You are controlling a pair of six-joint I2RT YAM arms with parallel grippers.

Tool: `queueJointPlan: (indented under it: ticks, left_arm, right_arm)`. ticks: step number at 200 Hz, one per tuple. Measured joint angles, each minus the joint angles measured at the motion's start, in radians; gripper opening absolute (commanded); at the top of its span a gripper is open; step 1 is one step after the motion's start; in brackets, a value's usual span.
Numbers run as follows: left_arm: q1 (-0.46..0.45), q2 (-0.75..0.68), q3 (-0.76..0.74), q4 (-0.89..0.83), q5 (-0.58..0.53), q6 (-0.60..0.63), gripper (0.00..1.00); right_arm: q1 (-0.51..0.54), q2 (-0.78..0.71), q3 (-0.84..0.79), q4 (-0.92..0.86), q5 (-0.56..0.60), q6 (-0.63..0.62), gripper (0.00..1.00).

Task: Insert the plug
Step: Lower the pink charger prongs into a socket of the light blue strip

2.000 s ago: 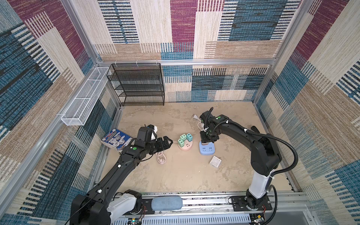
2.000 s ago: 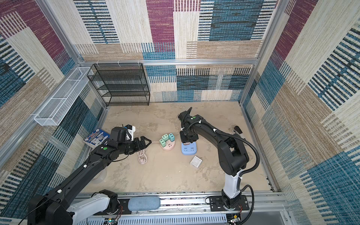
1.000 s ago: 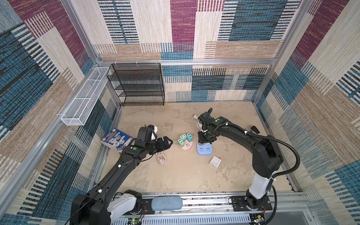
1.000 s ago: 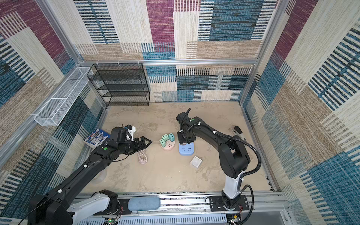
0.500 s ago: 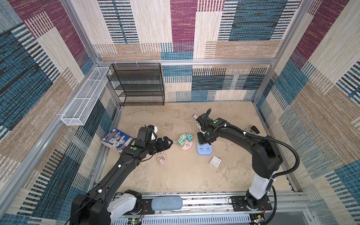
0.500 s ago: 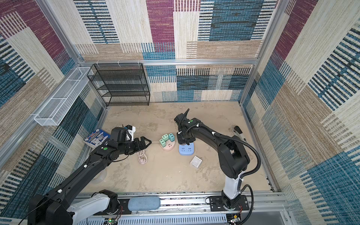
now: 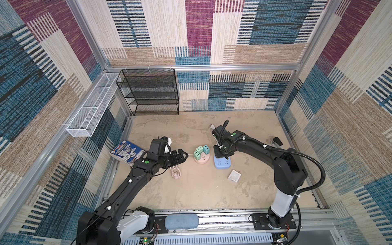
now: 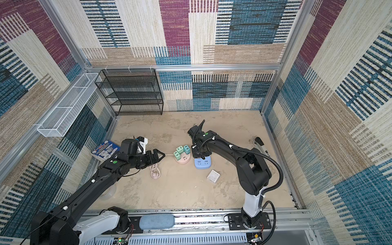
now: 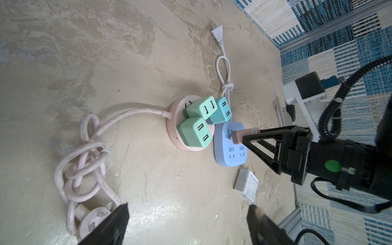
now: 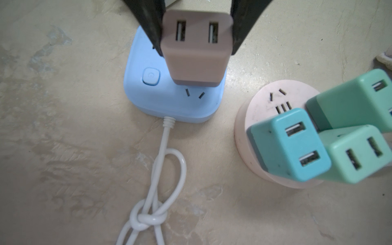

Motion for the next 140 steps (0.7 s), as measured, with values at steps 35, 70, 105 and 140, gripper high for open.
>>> queueJointPlan:
  ticks: [35, 70, 105, 140]
  left_arm:
    - [0.001, 0.002, -0.004, 0.001, 0.002, 0.0, 0.92]
    - [0.001, 0.011, -0.004, 0.002, 0.012, 0.0, 0.92]
    - [0.002, 0.008, -0.01, 0.005, 0.012, 0.0, 0.92]
    - [0.002, 0.006, -0.015, 0.007, 0.012, 0.0, 0.92]
  right_arm:
    - [0.023, -0.013, -0.054, 0.044, 0.018, 0.019, 0.0]
    - [0.031, -0.024, -0.087, 0.08, 0.028, 0.038, 0.0]
    - [0.036, -0.024, -0.095, 0.087, 0.046, 0.04, 0.0]
    - [0.044, 0.002, -0.101, 0.092, 0.077, 0.039, 0.0]
